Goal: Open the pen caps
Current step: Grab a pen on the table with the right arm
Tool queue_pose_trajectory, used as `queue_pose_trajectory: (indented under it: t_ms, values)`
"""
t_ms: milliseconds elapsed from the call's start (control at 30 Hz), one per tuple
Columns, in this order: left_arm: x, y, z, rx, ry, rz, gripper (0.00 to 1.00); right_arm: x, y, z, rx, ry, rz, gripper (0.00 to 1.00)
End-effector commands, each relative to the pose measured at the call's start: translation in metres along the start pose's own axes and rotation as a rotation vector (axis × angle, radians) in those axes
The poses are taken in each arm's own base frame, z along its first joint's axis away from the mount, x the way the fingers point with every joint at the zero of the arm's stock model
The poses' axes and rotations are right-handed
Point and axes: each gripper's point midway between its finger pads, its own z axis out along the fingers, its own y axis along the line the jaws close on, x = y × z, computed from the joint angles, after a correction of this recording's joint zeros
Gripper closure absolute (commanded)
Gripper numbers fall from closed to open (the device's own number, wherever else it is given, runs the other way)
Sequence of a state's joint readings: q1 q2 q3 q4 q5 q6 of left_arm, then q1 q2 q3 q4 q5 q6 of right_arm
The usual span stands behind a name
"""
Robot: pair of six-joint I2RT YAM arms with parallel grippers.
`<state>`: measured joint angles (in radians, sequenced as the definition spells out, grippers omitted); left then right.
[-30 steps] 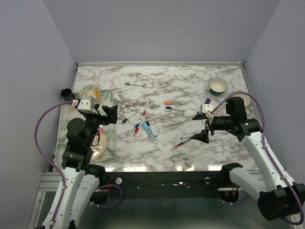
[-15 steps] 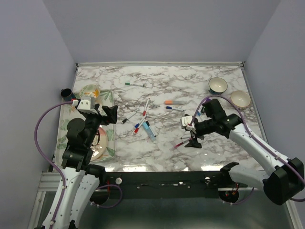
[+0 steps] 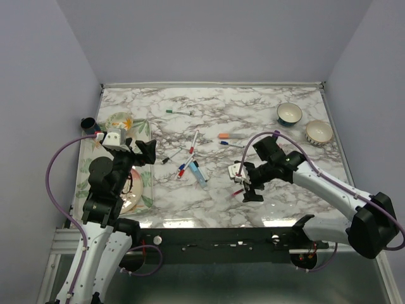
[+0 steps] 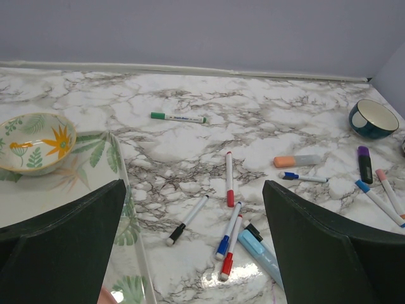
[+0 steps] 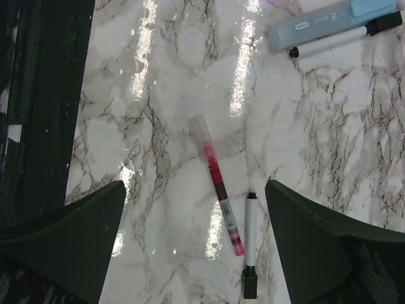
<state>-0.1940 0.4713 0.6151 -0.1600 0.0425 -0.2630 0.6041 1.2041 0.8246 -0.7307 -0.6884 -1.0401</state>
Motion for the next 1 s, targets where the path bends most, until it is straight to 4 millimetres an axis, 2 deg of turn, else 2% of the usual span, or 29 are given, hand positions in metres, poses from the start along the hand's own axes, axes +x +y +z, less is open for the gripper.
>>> queue_pose_trajectory:
  t_ms: [0, 700, 967]
  values:
    - [-0.013, -0.005, -0.002, 0.021, -0.034, 0.003, 0.01, 0.011, 0.002, 0.011, -0.020, 0.068, -0.009, 0.00]
    - [-0.015, -0.006, -0.005, 0.024, -0.046, 0.005, 0.01, 0.025, -0.001, 0.025, -0.037, 0.161, 0.009, 0.00]
    - [-0.016, -0.006, -0.005, 0.026, -0.047, 0.005, 0.01, 0.039, -0.008, 0.030, -0.021, 0.216, 0.035, 0.01]
